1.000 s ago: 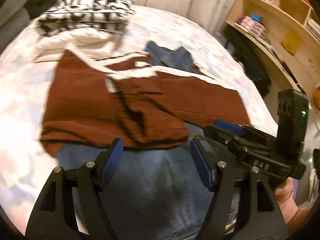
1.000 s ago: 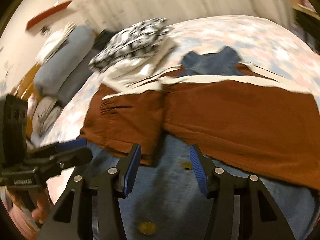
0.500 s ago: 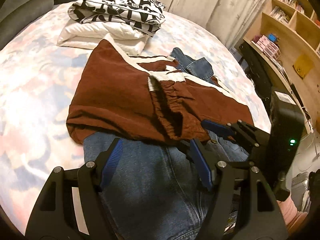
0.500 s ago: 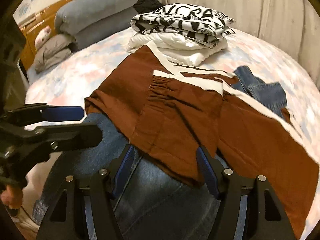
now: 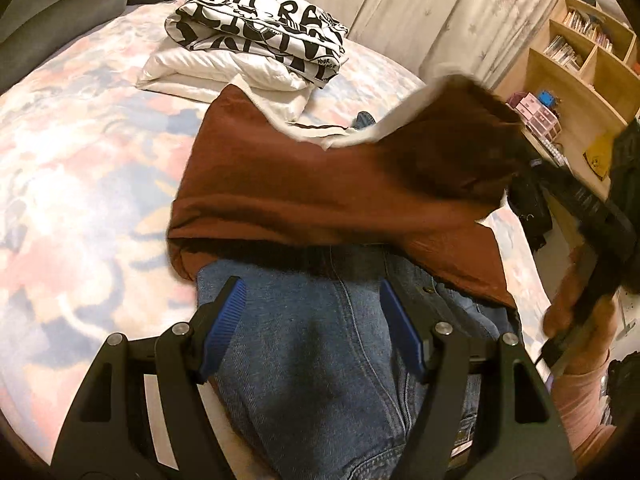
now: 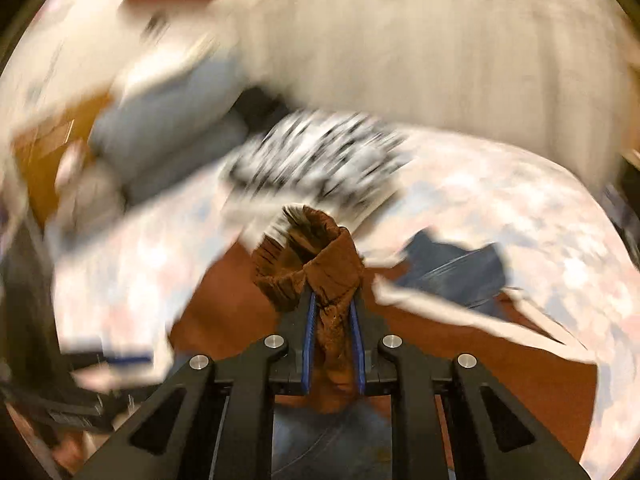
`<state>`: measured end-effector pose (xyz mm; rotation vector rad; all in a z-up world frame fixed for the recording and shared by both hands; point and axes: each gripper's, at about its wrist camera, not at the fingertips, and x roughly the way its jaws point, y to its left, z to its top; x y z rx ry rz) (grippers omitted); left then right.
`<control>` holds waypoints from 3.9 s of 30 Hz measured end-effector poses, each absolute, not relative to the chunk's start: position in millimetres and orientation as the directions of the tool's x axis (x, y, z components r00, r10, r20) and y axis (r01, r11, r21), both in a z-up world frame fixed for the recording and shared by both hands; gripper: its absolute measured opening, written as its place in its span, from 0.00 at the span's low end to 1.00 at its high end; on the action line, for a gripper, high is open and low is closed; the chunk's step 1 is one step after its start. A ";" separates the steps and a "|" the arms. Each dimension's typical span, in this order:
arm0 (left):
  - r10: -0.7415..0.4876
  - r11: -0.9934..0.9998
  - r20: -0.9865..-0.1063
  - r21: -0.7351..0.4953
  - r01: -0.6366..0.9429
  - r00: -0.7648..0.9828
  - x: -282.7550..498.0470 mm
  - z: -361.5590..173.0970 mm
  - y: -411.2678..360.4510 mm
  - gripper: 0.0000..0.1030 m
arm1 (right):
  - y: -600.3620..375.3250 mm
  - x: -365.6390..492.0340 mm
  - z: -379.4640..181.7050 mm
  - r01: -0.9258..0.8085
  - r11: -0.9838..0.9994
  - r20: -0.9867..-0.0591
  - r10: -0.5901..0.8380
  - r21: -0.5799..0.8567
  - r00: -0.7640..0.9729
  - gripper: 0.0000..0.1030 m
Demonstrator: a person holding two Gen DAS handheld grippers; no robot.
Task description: Fold large clothes
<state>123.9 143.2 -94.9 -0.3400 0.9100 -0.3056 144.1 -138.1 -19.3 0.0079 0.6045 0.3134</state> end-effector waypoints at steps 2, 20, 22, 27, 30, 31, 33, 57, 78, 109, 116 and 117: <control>-0.399 0.904 -0.712 -0.410 0.119 0.578 122.3 -94.3 143.5 0.65 | -176.4 142.3 -15.6 -0.194 0.963 -0.546 0.266 0.187 0.794 0.14; -0.316 0.947 -0.771 -0.291 0.135 0.553 225.5 -95.1 153.5 0.65 | -336.0 196.2 -133.6 0.180 0.881 -0.771 0.265 0.438 0.579 0.74; -0.292 0.953 -0.796 -0.286 0.095 0.530 249.3 -107.1 158.0 0.65 | -351.6 217.4 -136.9 0.195 0.868 -0.775 0.280 0.456 0.567 0.74; -0.261 0.960 -0.829 -0.278 0.039 0.496 282.5 -129.7 160.1 0.65 | -347.8 265.1 -158.1 0.143 0.888 -0.795 0.307 0.437 0.523 0.70; -0.212 0.968 -0.841 -0.250 -0.009 0.498 295.5 -139.7 157.6 0.64 | -332.2 290.8 -178.6 0.104 0.905 -0.820 0.320 0.413 0.475 0.18; -0.202 0.970 -0.843 -0.242 -0.016 0.498 299.7 -142.0 155.8 0.63 | -325.0 295.3 -182.8 0.093 0.918 -0.834 0.304 0.386 0.460 0.13; -0.190 0.973 -0.844 -0.229 -0.016 0.501 304.5 -145.1 151.0 0.60 | -307.6 292.6 -167.0 0.028 0.960 -0.819 0.222 0.279 0.530 0.06; -0.021 0.996 -0.755 0.039 0.076 0.655 314.0 -112.6 58.0 0.32 | -268.9 295.5 -127.1 0.015 0.983 -0.727 0.124 0.182 0.675 0.52; 0.008 1.000 -0.849 0.012 0.003 0.528 386.0 -182.2 73.9 0.16 | -280.0 342.6 -204.8 0.075 0.989 -0.840 0.065 0.125 0.538 0.23; -0.200 0.979 -0.861 -0.187 0.076 0.467 225.7 -173.2 78.0 0.16 | -298.2 201.1 -187.6 0.101 0.986 -0.850 0.060 0.132 0.524 0.46; -0.192 0.979 -0.861 -0.200 0.033 0.470 216.3 -166.5 85.5 0.17 | -316.1 187.5 -187.4 0.146 0.966 -0.830 0.100 0.213 0.549 0.47; -0.184 0.981 -0.862 -0.192 0.031 0.473 214.0 -164.5 85.0 0.17 | -317.7 185.0 -187.3 0.150 0.965 -0.827 0.098 0.215 0.553 0.47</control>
